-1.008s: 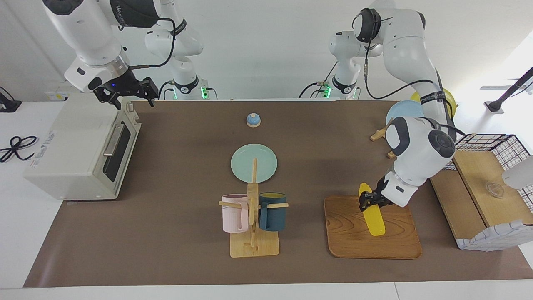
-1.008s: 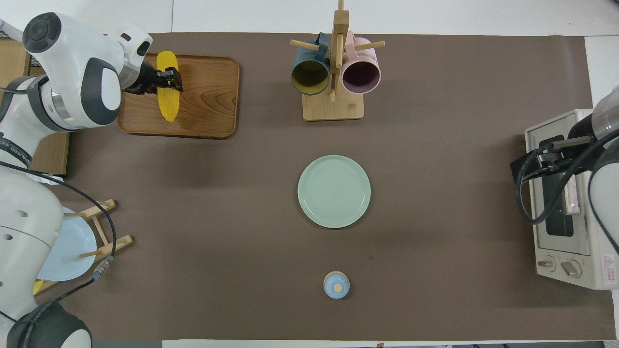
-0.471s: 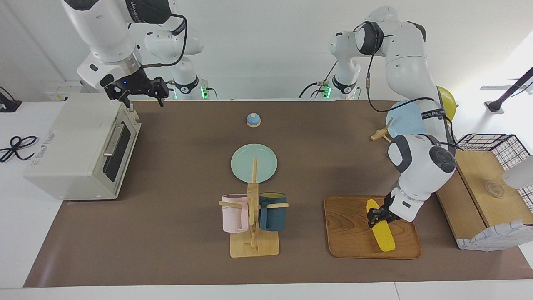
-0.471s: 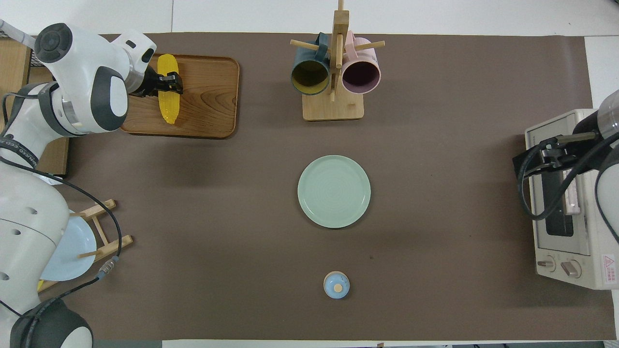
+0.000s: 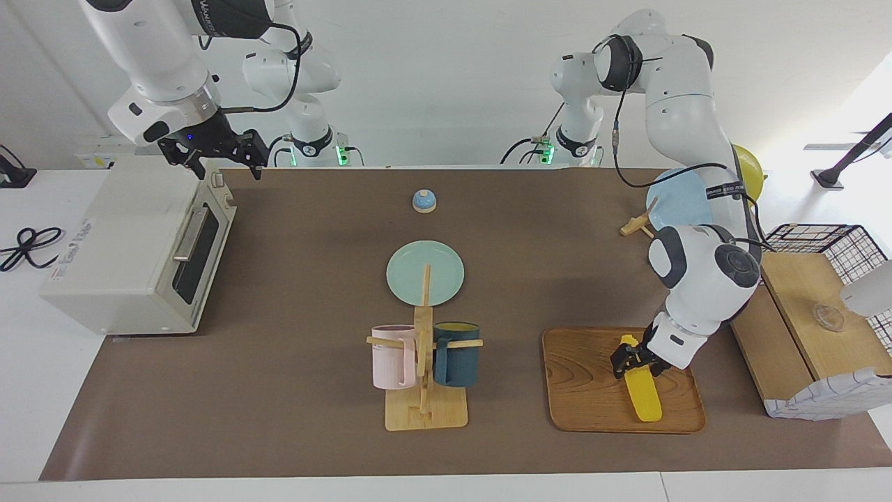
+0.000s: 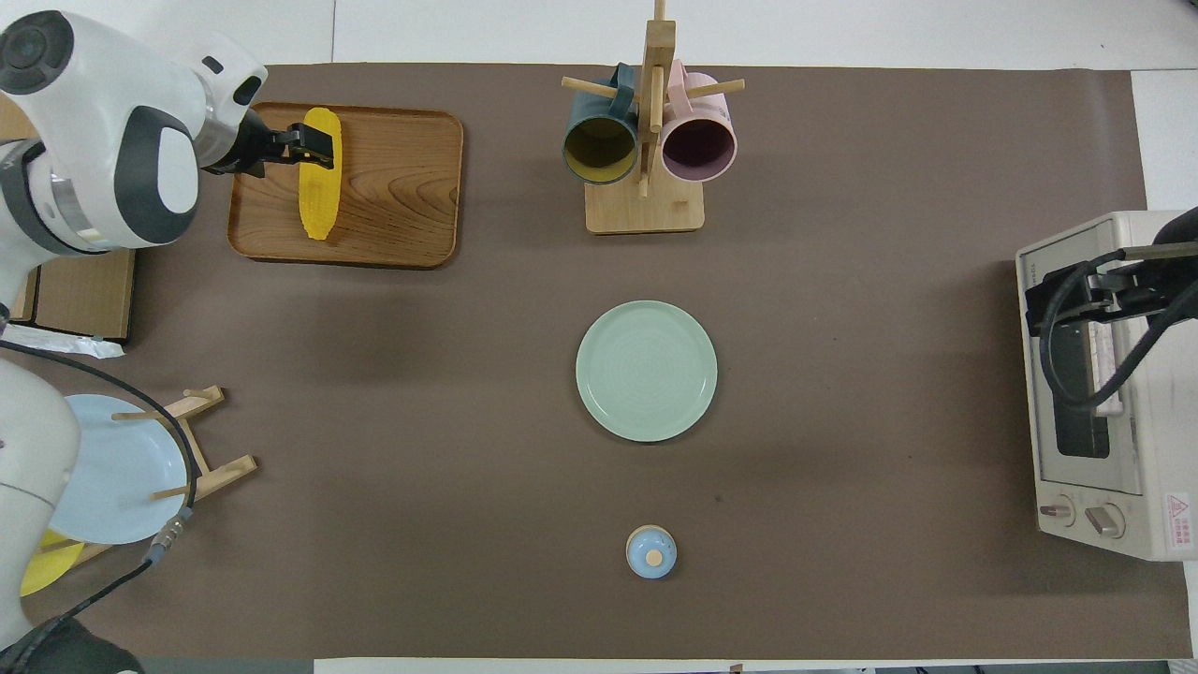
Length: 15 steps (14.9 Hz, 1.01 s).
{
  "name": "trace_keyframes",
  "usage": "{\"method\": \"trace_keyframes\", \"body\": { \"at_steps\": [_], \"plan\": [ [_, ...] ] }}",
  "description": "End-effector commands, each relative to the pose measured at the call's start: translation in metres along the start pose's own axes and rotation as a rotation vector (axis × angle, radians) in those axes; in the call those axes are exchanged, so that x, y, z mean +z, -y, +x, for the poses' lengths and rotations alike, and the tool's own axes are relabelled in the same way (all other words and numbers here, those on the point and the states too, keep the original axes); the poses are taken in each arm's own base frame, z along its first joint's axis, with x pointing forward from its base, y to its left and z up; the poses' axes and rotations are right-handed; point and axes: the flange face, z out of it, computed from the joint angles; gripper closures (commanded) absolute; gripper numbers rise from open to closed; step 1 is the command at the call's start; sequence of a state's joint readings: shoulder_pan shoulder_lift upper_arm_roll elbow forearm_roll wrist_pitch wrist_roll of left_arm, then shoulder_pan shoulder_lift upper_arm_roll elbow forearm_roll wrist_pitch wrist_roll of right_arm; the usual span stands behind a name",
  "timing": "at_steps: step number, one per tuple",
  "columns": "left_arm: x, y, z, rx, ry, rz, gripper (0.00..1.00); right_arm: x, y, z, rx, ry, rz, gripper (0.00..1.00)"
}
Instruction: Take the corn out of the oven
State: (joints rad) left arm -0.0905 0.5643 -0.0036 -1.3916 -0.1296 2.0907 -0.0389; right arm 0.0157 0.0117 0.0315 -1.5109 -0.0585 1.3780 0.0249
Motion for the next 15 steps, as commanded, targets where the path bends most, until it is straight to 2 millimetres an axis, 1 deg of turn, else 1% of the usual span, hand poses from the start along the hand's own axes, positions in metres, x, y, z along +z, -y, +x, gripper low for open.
{"method": "trace_keyframes", "body": {
  "at_steps": [1, 2, 3, 6, 8, 10, 12, 15],
  "plan": [
    [-0.071, 0.014, -0.022, -0.018, 0.052, 0.031, 0.00, 0.002, -0.011, 0.004, 0.028, -0.002, 0.021, 0.00],
    [-0.092, 0.011, -0.030, -0.025, 0.073, 0.031, 0.00, 0.002, -0.017, 0.005, 0.038, -0.007, 0.023, 0.00],
    [-0.114, 0.011, -0.040, -0.033, 0.102, 0.042, 0.00, 0.002, -0.020, 0.006, 0.041, -0.011, 0.023, 0.00],
    [-0.183, 0.006, -0.079, -0.012, 0.180, 0.096, 0.00, 0.002, -0.021, 0.006, 0.043, -0.014, 0.023, 0.00],
    [-0.222, 0.004, -0.105, -0.008, 0.214, 0.116, 0.00, 0.001, -0.020, 0.006, 0.043, -0.016, 0.022, 0.00],
    [-0.256, 0.002, -0.128, -0.006, 0.235, 0.125, 0.00, 0.001, -0.022, 0.006, 0.048, -0.016, 0.021, 0.00],
    [-0.280, 0.002, -0.147, -0.006, 0.255, 0.134, 0.00, 0.001, -0.025, 0.007, 0.053, -0.023, 0.021, 0.00],
    [-0.304, 0.005, -0.176, -0.017, 0.300, 0.136, 0.00, -0.001, -0.027, 0.009, 0.053, -0.046, 0.022, 0.00]
  ]
}}
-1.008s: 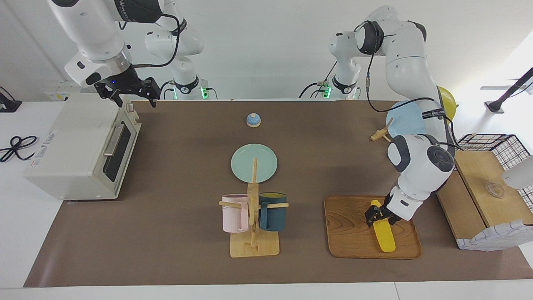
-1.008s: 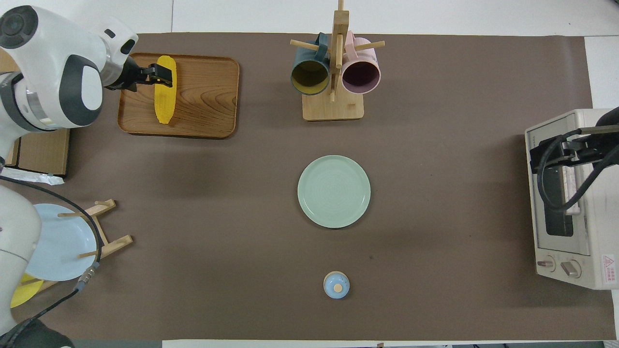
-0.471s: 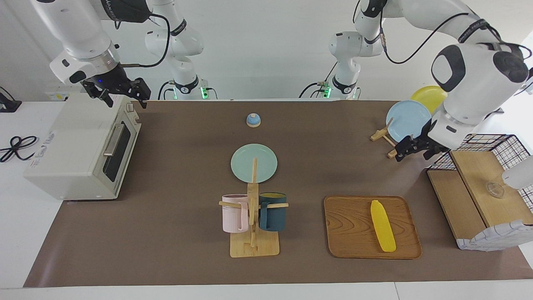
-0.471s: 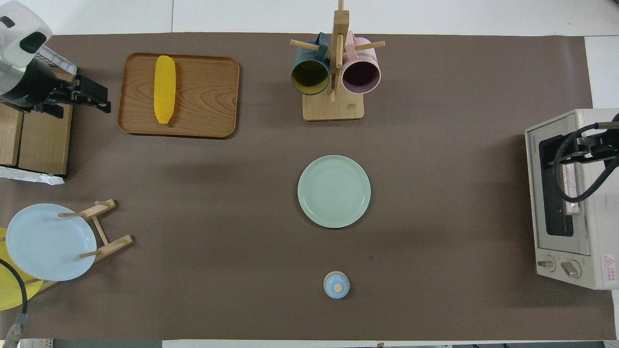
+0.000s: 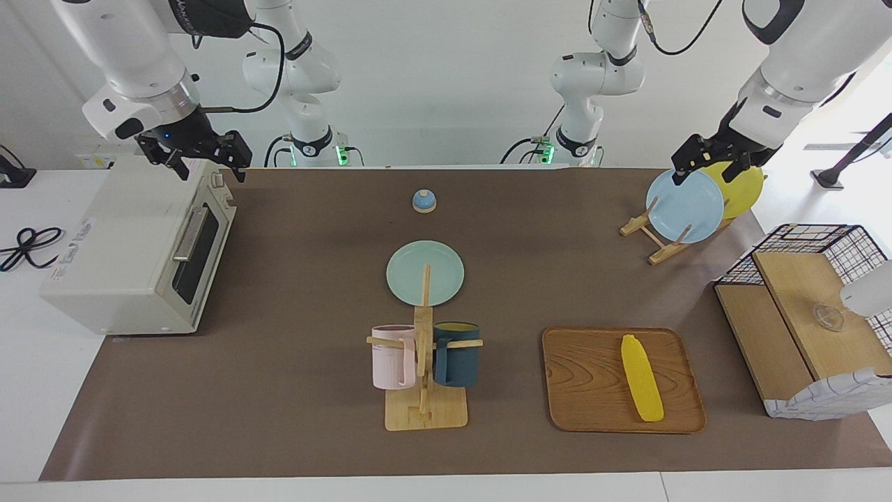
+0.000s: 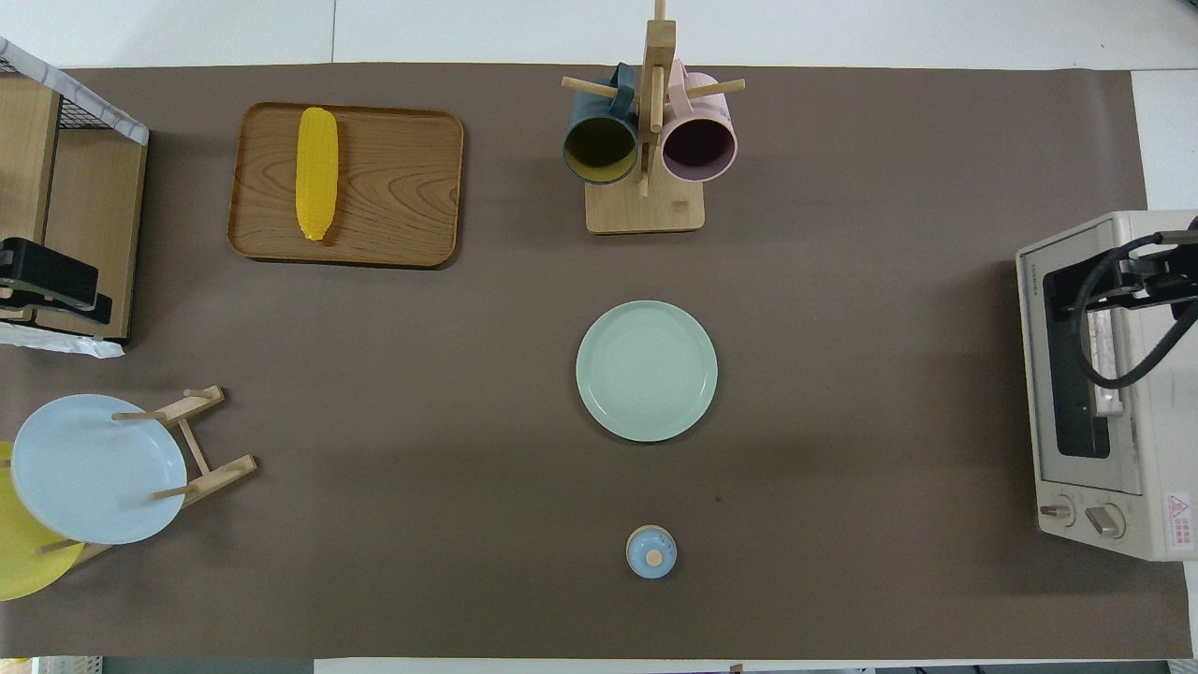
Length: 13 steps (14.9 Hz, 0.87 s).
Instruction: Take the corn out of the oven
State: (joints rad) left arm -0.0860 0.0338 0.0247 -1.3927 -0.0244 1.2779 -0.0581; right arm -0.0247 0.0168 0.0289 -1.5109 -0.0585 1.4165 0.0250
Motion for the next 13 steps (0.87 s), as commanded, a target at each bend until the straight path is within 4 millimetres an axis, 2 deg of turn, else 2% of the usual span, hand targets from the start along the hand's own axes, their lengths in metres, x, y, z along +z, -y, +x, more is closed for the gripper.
{"method": "trace_keyframes", "body": {
  "at_steps": [1, 3, 6, 9, 13],
  "plan": [
    [-0.001, 0.003, -0.026, -0.019, 0.030, 0.021, 0.00, -0.002, -0.007, 0.004, 0.015, -0.016, 0.016, 0.00],
    [0.012, 0.004, -0.026, -0.020, 0.018, 0.018, 0.00, -0.001, -0.007, 0.003, 0.014, -0.013, 0.016, 0.00],
    [0.027, 0.003, -0.011, -0.016, -0.052, 0.004, 0.00, -0.002, -0.006, 0.003, 0.012, -0.014, 0.016, 0.00],
    [0.036, 0.004, 0.000, -0.021, -0.055, 0.003, 0.00, -0.002, -0.006, 0.003, 0.012, -0.015, 0.016, 0.00],
    [0.035, 0.004, -0.001, -0.019, -0.051, 0.003, 0.00, -0.002, -0.006, 0.003, 0.012, -0.014, 0.016, 0.00]
  ]
}}
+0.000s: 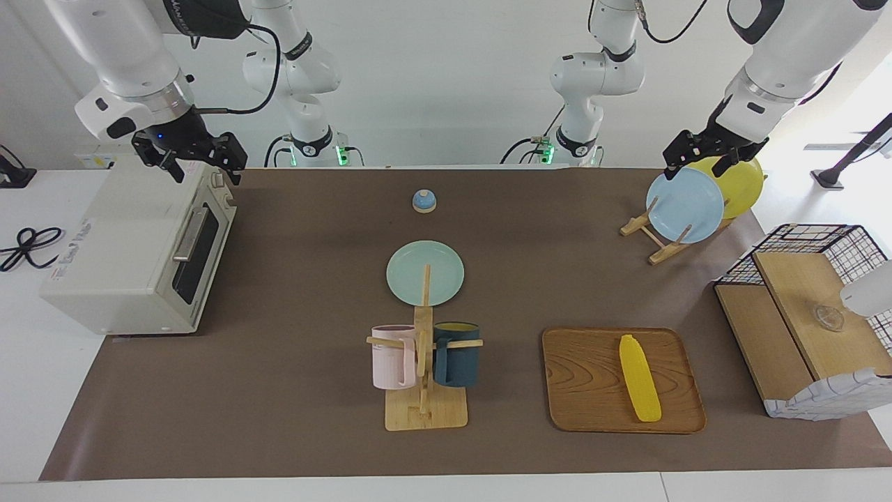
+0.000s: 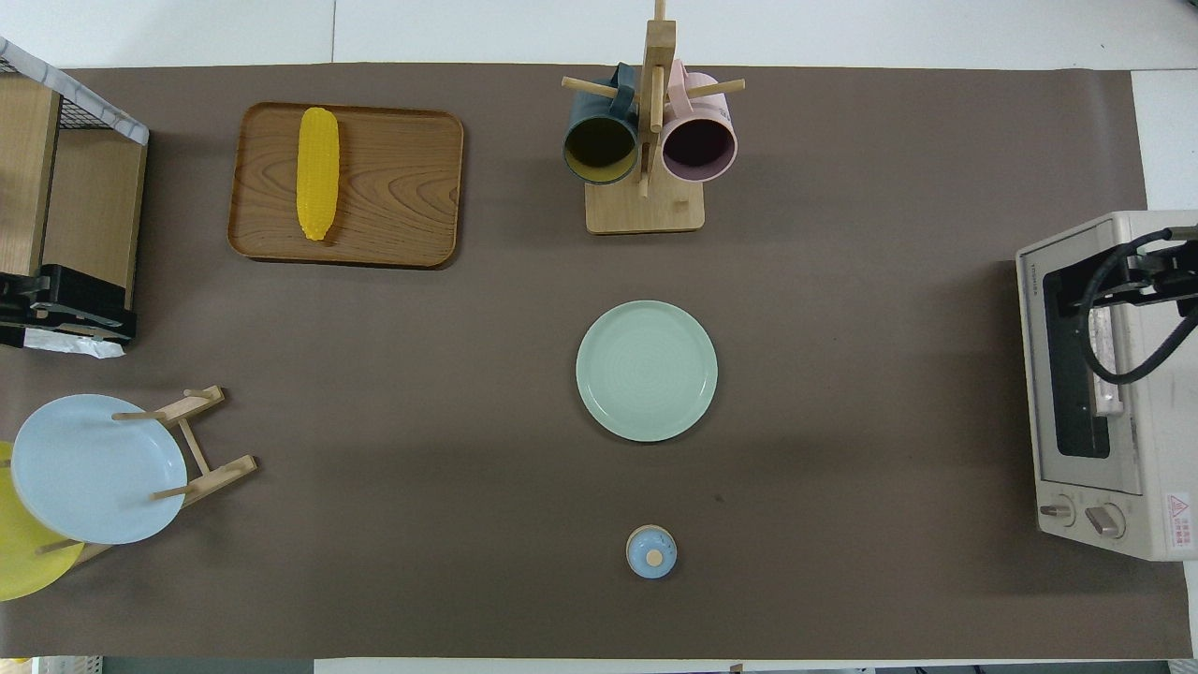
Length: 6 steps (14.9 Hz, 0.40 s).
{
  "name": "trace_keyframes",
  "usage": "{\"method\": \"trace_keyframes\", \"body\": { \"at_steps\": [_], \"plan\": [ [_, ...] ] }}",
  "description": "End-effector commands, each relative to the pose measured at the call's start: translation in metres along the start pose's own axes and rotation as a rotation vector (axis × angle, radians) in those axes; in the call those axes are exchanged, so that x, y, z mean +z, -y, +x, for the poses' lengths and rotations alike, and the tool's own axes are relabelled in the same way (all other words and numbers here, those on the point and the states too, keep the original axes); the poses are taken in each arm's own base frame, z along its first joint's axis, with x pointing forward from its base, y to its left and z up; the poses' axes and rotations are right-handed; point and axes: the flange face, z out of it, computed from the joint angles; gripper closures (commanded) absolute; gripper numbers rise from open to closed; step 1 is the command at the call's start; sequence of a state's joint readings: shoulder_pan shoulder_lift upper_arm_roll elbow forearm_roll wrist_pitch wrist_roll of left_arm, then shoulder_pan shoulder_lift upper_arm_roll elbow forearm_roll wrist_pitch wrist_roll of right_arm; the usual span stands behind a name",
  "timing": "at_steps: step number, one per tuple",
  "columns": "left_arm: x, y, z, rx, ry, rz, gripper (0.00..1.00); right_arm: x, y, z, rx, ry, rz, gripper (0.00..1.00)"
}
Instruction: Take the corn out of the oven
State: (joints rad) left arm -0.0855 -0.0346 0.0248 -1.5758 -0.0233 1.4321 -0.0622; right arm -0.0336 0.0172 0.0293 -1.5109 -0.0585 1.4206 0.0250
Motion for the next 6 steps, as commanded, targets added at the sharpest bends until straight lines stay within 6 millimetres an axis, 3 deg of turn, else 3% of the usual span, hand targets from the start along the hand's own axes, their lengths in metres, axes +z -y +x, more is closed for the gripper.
{"method": "trace_keyframes", "body": {
  "at_steps": [1, 6],
  "plan": [
    [-0.0007, 0.0008, -0.0032, -0.010, -0.011, 0.007, 0.00, -0.0010, -0.0011, 0.0031, 0.004, -0.009, 0.015, 0.00],
    [-0.0014, 0.0071, -0.0019, -0.012, -0.024, 0.005, 0.00, -0.0018, -0.0003, 0.0025, 0.003, -0.010, 0.015, 0.00]
  ]
}}
